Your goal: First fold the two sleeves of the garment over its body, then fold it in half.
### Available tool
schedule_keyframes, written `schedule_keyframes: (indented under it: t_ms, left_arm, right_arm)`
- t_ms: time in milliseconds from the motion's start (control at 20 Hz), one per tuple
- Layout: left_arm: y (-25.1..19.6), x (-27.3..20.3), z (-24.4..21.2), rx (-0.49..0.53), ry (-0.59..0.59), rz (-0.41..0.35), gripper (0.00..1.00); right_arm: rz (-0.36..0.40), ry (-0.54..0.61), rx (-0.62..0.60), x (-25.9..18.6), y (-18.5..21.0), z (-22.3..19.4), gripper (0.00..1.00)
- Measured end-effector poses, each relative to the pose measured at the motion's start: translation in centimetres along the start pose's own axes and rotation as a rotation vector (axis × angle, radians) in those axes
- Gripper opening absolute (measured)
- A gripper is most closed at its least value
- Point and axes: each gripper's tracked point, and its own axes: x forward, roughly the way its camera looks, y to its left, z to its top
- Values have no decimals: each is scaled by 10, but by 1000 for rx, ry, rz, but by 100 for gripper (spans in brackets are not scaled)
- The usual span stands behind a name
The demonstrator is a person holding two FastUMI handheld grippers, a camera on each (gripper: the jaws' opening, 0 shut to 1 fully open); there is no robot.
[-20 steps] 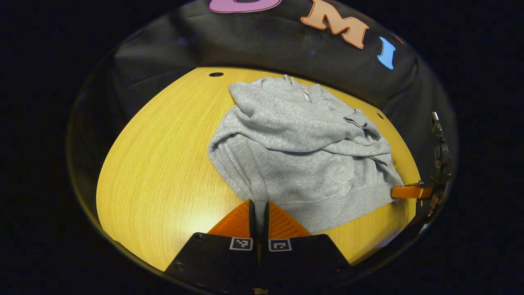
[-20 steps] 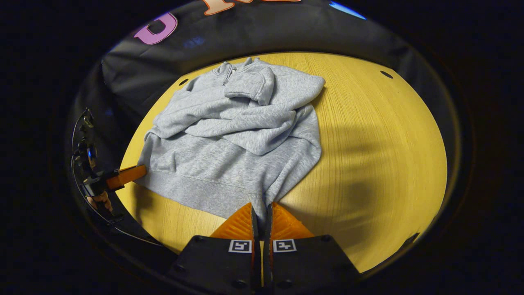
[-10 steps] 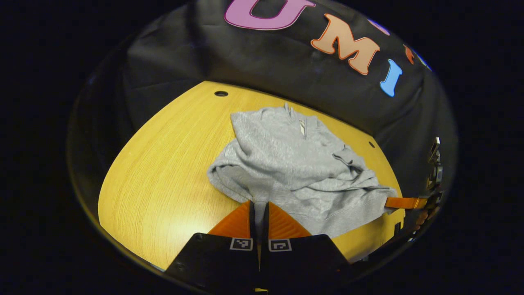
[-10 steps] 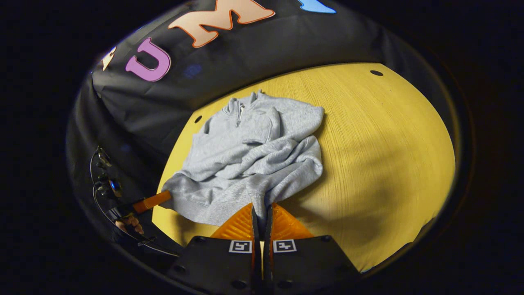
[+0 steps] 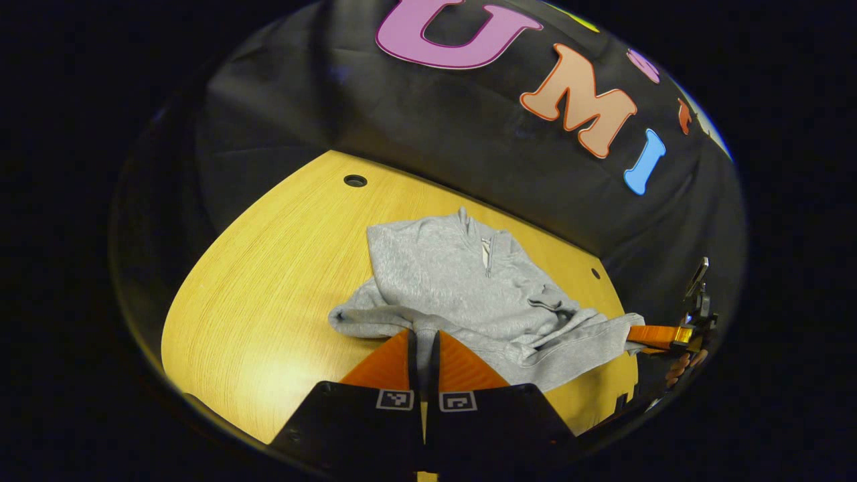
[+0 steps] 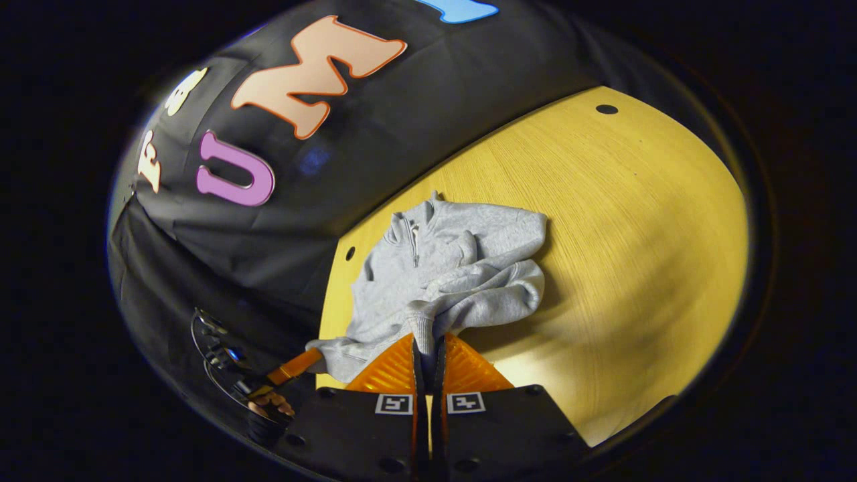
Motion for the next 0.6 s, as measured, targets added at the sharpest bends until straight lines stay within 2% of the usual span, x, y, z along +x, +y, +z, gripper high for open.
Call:
schedule_keyframes:
  t_ms: [300, 450, 600]
  left_arm:
    - [1, 33, 30, -54, 36, -26, 0]
    - [9, 53, 26, -119, 99, -14, 0]
    - [15, 73, 20, -200, 158, 26, 0]
  right_arm:
    - [15, 13, 155, 23, -2, 28, 4]
    - [-29, 25, 224, 46, -20, 30, 5]
    - [-85, 33, 229, 62, -38, 20, 2]
